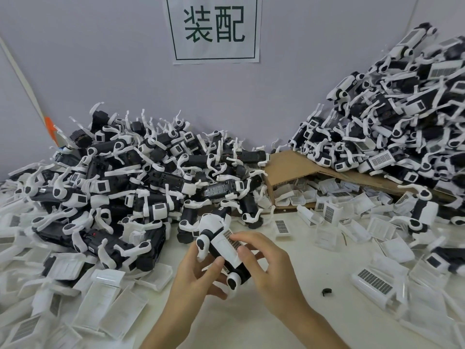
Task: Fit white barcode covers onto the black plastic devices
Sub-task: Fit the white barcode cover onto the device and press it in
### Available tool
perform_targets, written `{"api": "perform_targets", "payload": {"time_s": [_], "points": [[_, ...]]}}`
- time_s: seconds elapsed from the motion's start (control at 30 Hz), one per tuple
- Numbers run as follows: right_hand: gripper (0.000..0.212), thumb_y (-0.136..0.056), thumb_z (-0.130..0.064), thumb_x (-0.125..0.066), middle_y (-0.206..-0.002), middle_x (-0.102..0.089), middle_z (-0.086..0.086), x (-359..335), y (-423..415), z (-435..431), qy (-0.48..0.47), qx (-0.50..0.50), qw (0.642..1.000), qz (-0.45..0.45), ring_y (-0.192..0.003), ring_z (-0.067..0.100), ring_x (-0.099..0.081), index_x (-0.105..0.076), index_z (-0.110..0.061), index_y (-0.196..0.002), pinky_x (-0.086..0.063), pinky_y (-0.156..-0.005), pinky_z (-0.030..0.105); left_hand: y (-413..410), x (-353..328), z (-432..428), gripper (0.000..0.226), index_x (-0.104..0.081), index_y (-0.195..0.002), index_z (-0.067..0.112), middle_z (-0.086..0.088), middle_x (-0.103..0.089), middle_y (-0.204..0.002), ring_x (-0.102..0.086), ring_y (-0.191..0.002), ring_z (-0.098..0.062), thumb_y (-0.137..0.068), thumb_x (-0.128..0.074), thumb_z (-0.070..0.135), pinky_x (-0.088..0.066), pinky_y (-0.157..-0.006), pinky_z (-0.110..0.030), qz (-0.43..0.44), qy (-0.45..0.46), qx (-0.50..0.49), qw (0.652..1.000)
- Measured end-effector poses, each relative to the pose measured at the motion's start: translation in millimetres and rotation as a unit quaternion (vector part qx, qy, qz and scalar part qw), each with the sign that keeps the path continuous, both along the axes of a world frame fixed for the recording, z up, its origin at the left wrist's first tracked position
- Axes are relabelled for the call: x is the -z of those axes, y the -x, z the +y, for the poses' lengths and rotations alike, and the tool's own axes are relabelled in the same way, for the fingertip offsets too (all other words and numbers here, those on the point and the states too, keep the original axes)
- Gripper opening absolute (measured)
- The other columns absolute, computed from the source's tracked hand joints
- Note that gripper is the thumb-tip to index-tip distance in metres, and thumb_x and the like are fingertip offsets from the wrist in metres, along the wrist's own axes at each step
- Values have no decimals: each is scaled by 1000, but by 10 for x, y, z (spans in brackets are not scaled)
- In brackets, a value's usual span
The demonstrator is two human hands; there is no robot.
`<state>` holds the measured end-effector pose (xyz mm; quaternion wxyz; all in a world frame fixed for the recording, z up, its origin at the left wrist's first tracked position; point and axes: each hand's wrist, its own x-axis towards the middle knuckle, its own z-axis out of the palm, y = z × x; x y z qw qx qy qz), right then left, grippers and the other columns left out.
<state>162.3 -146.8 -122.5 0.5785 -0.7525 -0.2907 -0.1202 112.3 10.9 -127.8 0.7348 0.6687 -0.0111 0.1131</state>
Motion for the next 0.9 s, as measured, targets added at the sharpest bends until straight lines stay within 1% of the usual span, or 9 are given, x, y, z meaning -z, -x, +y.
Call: {"api": "perform_targets", "payload": {"time_s": [0.1, 0.2, 0.3, 0.47, 0.53, 0.63, 0.77, 0.83, 0.9], "points": [[22, -95, -27, -57, -113, -67, -23, -18, 0, -5, 1, 1, 1000, 0, -104, 8, -64, -70, -37, -109, -48, -83, 20, 18, -23, -3, 54, -64, -115, 16, -12, -67, -88, -64, -70, -25, -70, -77, 44, -51, -56, -31, 12, 19, 7, 1000], [24, -91, -25, -64, -114, -66, -23, -6, 38, 13, 24, 3, 999, -29, -103, 7, -63, -68, -37, -111, -43, -83, 12, 11, -22, -10, 66, -64, -114, 14, -8, -73, -91, -66, -73, -25, -62, -78, 51, -52, -57, -34, 8, 2, -19, 1000], [31, -89, -32, -67, -116, -65, -24, -4, 81, 40, 34, -9, 999, -32, -103, 6, -62, -62, -42, -117, -40, -86, 10, 10, -8, 4, 67, -64, -117, 13, -12, -76, -103, -72, -90, -34, -64, -78, 50, -55, -66, -45, 4, 12, -22, 1000], [33, -90, -23, -69, -115, -62, -21, -2, 120, 56, 54, 8, 994, -93, -105, 5, -60, -61, -37, -119, -40, -88, 10, 40, -11, 16, 63, -62, -125, 17, -15, -73, -113, -72, -101, -33, -70, -80, 42, -58, -69, -30, 14, 71, 15, 997], [32, -90, -22, -68, -114, -62, -20, -8, 135, 65, 44, 11, 993, -107, -106, 6, -60, -62, -34, -119, -43, -87, 12, 42, -22, 7, 57, -65, -122, 22, -15, -73, -114, -72, -100, -31, -71, -79, 42, -58, -71, -29, 24, 83, 34, 996], [31, -88, -19, -69, -113, -62, -21, -9, 136, 66, 38, 12, 993, -112, -105, 6, -59, -64, -31, -117, -44, -86, 14, 33, -24, 7, 44, -69, -115, 21, -17, -73, -109, -68, -88, -29, -74, -78, 33, -54, -63, -32, 38, 103, 31, 993], [36, -86, -14, -73, -114, -64, -20, -5, 144, 56, 43, 1, 995, -85, -105, 5, -60, -66, -32, -116, -43, -85, 9, 29, -20, 38, 37, -71, -111, 21, -18, -72, -111, -65, -92, -32, -75, -73, 29, -48, -69, -39, 46, 107, 37, 993], [37, -88, -19, -71, -115, -65, -20, -18, 149, 56, 28, -16, 999, -28, -109, 4, -60, -62, -39, -118, -40, -86, 4, 33, -38, 61, 43, -70, -115, 21, -16, -72, -118, -69, -101, -32, -73, -76, 33, -54, -73, -39, 39, 106, 58, 992], [35, -90, -31, -66, -120, -62, -20, -36, 144, 63, 24, -31, 999, 34, -116, 3, -56, -58, -41, -122, -38, -90, 3, 39, -54, 79, 50, -69, -117, 18, -17, -70, -122, -67, -102, -33, -71, -78, 36, -52, -77, -42, 39, 101, 67, 992]]}}
